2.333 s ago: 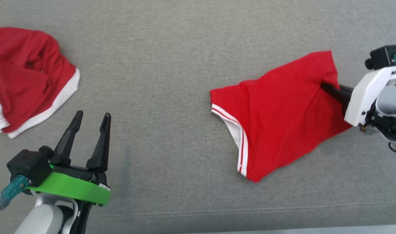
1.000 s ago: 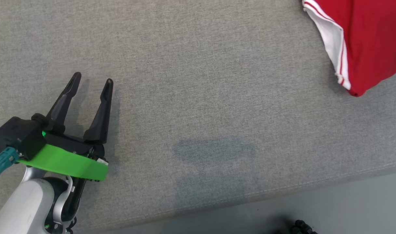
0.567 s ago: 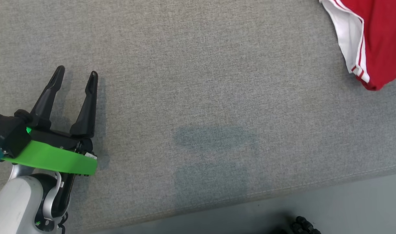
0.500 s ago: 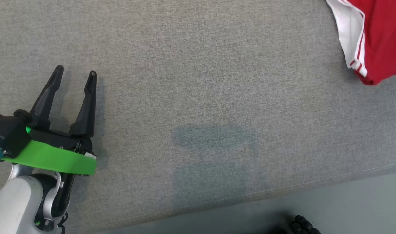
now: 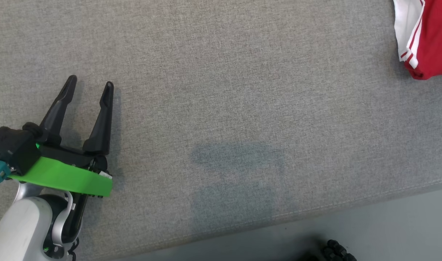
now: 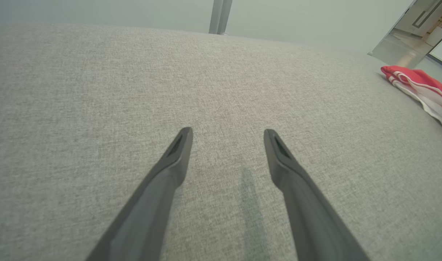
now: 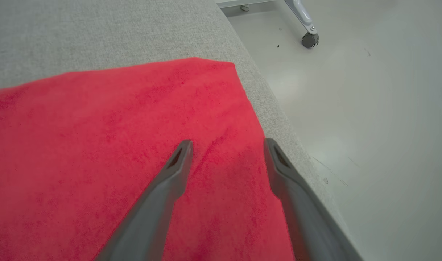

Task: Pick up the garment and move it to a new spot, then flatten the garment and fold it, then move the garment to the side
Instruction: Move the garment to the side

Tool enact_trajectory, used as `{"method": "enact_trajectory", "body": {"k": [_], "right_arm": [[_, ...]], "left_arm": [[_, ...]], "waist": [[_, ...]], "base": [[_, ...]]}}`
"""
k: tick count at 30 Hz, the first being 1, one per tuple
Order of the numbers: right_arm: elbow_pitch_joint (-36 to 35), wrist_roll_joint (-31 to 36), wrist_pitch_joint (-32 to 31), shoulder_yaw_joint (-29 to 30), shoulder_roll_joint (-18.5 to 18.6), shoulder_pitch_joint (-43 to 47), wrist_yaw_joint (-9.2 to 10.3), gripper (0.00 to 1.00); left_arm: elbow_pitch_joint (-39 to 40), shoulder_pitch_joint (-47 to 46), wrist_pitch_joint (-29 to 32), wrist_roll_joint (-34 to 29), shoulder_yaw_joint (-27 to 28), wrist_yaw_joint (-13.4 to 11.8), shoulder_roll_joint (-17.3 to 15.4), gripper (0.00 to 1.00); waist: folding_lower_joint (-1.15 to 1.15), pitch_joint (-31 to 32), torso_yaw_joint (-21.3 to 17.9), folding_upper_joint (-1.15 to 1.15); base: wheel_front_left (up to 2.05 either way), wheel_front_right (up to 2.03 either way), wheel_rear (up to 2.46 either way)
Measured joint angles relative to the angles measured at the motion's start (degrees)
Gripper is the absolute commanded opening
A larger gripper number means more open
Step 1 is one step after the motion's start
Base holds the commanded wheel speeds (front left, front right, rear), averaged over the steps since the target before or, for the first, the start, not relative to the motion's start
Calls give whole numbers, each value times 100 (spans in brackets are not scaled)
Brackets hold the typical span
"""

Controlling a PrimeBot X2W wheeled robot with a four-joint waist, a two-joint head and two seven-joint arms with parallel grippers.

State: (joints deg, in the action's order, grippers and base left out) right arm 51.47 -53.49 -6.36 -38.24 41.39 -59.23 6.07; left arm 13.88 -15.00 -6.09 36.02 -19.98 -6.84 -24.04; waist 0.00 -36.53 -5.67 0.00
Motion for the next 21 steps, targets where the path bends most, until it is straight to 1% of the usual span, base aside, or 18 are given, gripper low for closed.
{"method": "enact_trajectory", "body": {"k": [6,9,13,16,17,21], "right_arm": [[332,1,66,-37,-129,318,16,100],[466,1,193,-49,-190,486,16,100],[475,16,615,29,-196,526,18,100],[337,112,1047,47,-165,525,18,100],[337,112,1047,47,-165,525,18,100],[16,202,1713,113,-56,524,-11,100]], "left_arm": [[-76,0,-3,0,-42,0,80,100],[-164,2,-44,0,-37,0,127,100],[-291,5,-191,0,2,-1,185,100],[-447,13,-312,0,30,-1,233,100],[-447,13,-312,0,30,-1,233,100],[-611,38,-489,3,75,0,404,100]], "waist": [[0,109,36,0],[0,195,53,0],[0,359,63,0],[0,525,67,0],[0,525,67,0],[0,790,82,0]], "base": [[0,0,0],[0,0,0],[0,0,0],[0,0,0],[0,0,0],[0,0,0]]}}
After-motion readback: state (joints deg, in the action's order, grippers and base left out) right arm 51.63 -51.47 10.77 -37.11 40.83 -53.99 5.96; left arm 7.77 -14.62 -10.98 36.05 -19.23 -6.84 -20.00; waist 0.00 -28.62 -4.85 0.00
